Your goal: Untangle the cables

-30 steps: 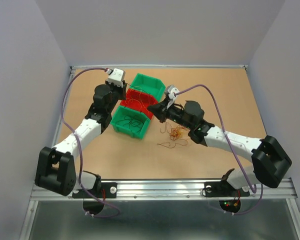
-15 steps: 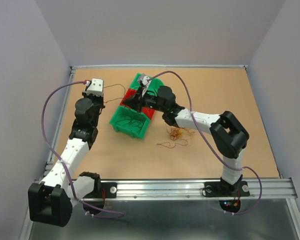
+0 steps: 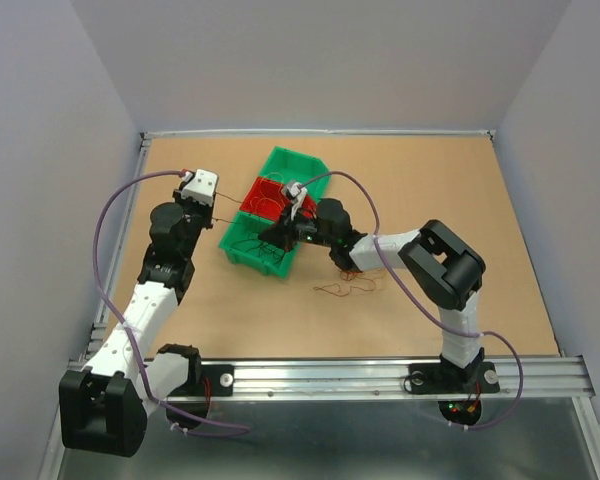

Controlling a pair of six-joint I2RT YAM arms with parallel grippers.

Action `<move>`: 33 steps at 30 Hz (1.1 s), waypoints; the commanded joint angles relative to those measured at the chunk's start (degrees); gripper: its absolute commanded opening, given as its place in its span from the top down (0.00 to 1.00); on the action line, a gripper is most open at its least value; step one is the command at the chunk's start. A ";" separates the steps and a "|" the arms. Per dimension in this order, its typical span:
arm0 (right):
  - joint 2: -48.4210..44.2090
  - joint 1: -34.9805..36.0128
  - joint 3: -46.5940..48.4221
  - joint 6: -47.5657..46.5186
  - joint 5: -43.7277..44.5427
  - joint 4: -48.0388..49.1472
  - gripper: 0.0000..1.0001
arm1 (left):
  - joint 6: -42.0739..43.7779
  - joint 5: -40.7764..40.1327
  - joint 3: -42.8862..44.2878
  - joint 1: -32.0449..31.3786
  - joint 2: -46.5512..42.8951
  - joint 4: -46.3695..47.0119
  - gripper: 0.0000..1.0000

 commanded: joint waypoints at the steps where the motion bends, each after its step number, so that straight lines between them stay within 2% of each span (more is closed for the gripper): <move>1: -1.71 -0.39 -5.18 2.01 2.03 -0.18 0.99 | 2.66 11.11 -0.29 0.12 -1.39 1.03 0.65; 3: -1.62 -0.30 -5.01 1.05 2.56 -4.39 0.99 | 3.01 14.63 0.41 0.03 -0.43 -0.37 0.66; 5: -1.01 0.13 -2.21 -1.40 7.97 -13.43 0.99 | 3.89 18.31 1.29 -0.32 1.59 -2.21 0.66; 6: -0.57 0.22 -0.71 -2.20 9.92 -20.34 0.99 | 4.24 19.03 1.64 -0.76 2.47 -2.92 0.66; 9: 1.36 0.75 4.83 -5.01 12.05 -29.43 0.99 | 5.73 18.95 3.66 -3.22 7.30 -5.82 0.66; 15: 4.26 1.98 8.97 -6.60 18.99 -37.27 0.99 | 5.04 15.79 7.09 -5.95 17.66 -9.25 0.66; 20: 7.08 2.51 11.52 -7.30 19.61 -40.72 0.99 | 4.60 16.40 9.46 -6.48 22.16 -12.94 0.65; 22: 6.90 2.51 11.26 -7.39 20.05 -40.72 0.99 | 3.29 13.78 9.30 -6.39 20.16 -11.90 0.64; 23: 6.73 2.42 11.26 -7.56 19.96 -40.72 1.00 | 3.01 12.63 7.99 -6.30 18.58 -9.37 0.60; 28: 6.99 2.51 11.78 -8.53 19.88 -42.12 0.99 | 1.26 12.36 4.90 -6.21 7.51 -6.00 0.51; 33: 7.61 3.74 14.15 -11.60 21.19 -47.21 0.99 | 0.38 7.36 4.81 -4.99 7.13 -6.71 0.51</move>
